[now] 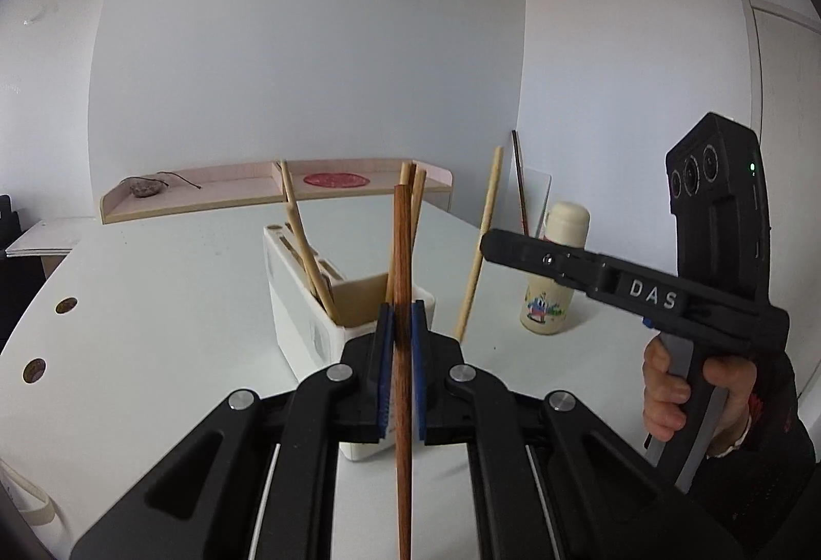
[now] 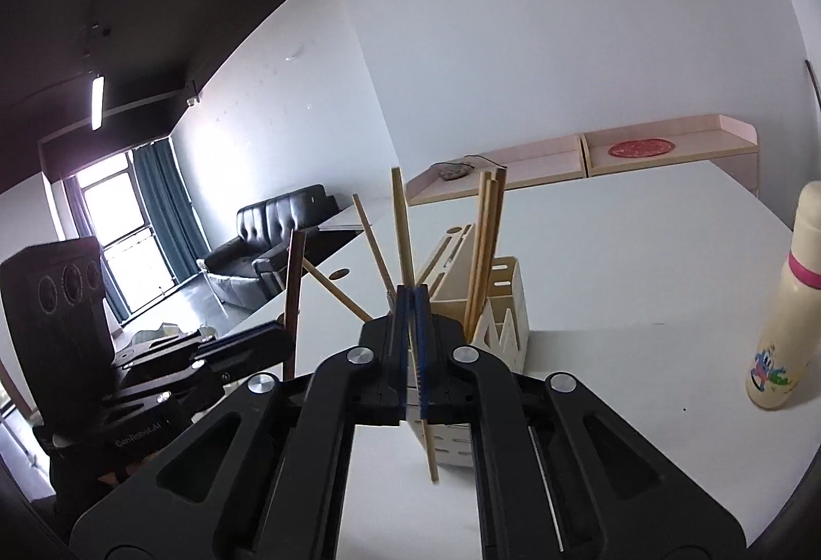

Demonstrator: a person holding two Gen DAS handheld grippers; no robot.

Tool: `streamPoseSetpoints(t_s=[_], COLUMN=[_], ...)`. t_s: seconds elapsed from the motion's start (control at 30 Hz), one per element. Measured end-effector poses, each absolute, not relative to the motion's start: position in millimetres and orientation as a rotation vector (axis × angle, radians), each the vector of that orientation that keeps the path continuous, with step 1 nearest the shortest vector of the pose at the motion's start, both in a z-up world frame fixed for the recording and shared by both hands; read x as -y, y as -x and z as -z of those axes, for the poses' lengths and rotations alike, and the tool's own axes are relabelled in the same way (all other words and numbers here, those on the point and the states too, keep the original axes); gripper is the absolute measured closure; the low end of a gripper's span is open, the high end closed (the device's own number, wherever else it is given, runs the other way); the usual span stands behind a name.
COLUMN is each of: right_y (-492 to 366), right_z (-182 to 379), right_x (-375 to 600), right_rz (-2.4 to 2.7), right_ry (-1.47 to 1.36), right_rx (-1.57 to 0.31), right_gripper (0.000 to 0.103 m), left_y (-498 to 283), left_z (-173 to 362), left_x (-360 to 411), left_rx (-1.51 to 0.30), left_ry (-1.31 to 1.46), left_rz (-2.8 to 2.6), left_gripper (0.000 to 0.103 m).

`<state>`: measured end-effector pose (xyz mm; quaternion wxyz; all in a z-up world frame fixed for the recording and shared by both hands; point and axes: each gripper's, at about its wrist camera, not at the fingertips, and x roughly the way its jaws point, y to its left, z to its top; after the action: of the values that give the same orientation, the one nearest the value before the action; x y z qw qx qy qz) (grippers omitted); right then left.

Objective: Organize utensils
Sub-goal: 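Lift both held chopsticks up toward the holder, then carry both chopsticks above the holder and align them over its opening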

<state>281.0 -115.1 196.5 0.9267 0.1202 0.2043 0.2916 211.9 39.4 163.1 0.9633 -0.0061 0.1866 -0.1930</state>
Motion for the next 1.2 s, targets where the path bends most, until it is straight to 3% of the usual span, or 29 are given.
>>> streamPoseSetpoints(t_s=[0.23,0.5,1.07,1.2], right_y=[-285.3,-278.3,-227.4,-221.7], right_z=[-206.3,-158.8,-46.3,-35.7], right_x=[109.9,95.8,16.6,1.6], right_rz=[-0.583,-0.617,-0.911,-0.906], right_ry=[-0.158,-0.009,0.207,0.267], right_rx=[-0.431,-0.572,-0.958,-0.977], right_gripper=[0.101,0.081,0.073,0.073], left_y=[-227.2,-220.7,-188.4,-186.9], left_z=[-194.4,-187.7,-191.2,-186.4], left_x=[-43.8,-56.0,-84.8,-87.3], left_rx=[-0.329,-0.317,-0.252,-0.261], left_ry=[0.037,0.093,0.148,0.146], left_rz=[0.361,0.381,0.315,0.316], left_gripper=[0.096,0.096,0.096,0.096])
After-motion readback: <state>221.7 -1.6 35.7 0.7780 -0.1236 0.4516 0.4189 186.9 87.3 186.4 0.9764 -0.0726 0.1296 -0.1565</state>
